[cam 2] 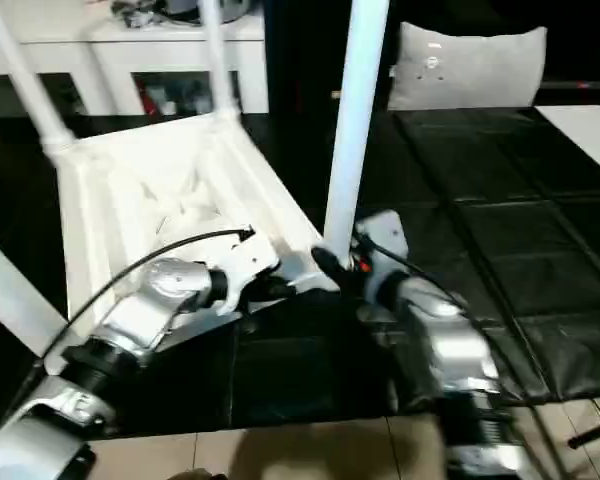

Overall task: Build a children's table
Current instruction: Rotate leg to tighten

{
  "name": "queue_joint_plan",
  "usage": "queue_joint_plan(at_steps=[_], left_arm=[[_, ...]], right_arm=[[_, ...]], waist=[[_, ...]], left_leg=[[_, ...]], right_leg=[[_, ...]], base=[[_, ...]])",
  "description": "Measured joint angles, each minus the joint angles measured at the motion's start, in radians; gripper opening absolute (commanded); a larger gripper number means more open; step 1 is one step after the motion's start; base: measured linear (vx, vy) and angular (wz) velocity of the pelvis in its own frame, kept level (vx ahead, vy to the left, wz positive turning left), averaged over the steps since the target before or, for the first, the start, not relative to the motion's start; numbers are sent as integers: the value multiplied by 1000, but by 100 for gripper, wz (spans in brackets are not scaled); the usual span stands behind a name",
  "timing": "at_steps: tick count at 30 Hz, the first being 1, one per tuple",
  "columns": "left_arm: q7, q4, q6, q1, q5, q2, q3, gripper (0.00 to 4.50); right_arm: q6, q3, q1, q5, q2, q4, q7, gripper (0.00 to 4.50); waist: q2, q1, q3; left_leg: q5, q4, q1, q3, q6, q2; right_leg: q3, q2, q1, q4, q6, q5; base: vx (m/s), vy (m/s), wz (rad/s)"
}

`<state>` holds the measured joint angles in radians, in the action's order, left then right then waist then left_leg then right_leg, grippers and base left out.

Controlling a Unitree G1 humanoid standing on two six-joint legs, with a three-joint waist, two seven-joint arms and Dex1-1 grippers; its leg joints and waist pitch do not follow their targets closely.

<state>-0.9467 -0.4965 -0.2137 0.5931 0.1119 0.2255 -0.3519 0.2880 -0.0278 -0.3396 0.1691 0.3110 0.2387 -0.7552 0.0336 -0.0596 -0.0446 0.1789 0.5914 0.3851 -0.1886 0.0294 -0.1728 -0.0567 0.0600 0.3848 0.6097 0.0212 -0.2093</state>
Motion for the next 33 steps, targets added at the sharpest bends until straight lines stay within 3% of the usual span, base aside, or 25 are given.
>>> queue_joint_plan(at_steps=[7,13,20,24,26,33], left_arm=[[-192,0,146,-12,-22,111,-38,0],[-305,-2,235,-12,-34,157,-62,0],[-423,-10,289,-6,-58,194,-81,0],[-450,-12,305,-2,-59,200,-89,0],[-462,-19,310,-1,-61,200,-89,0],[-474,-30,318,3,-68,198,-90,0]], right_arm=[[-89,-19,13,37,161,4,-268,382],[-94,-41,13,91,216,4,-458,329],[-99,-98,12,121,226,17,-591,258],[-93,-107,12,137,218,29,-633,243],[-89,-114,10,145,217,37,-650,213],[-68,-121,8,152,216,34,-663,193]], waist=[[-1,-24,0],[-1,-39,-1],[-1,-54,-1],[-1,-56,0],[-1,-57,0],[-1,-57,0]], left_leg=[[0,1,0,0,0,0],[0,1,1,0,0,0],[0,2,1,0,0,-1],[0,2,1,0,0,-1],[0,2,1,0,0,-1],[0,2,1,0,0,-1]], right_leg=[[-1,1,-1,0,0,0],[-2,1,-1,0,0,0],[-3,2,-2,0,0,0],[-4,2,-2,0,0,0],[-5,2,-2,0,0,0],[-5,3,-2,1,0,0]], base=[[0,0,0],[0,0,0],[0,0,0],[0,0,0],[0,0,0],[0,0,0]])
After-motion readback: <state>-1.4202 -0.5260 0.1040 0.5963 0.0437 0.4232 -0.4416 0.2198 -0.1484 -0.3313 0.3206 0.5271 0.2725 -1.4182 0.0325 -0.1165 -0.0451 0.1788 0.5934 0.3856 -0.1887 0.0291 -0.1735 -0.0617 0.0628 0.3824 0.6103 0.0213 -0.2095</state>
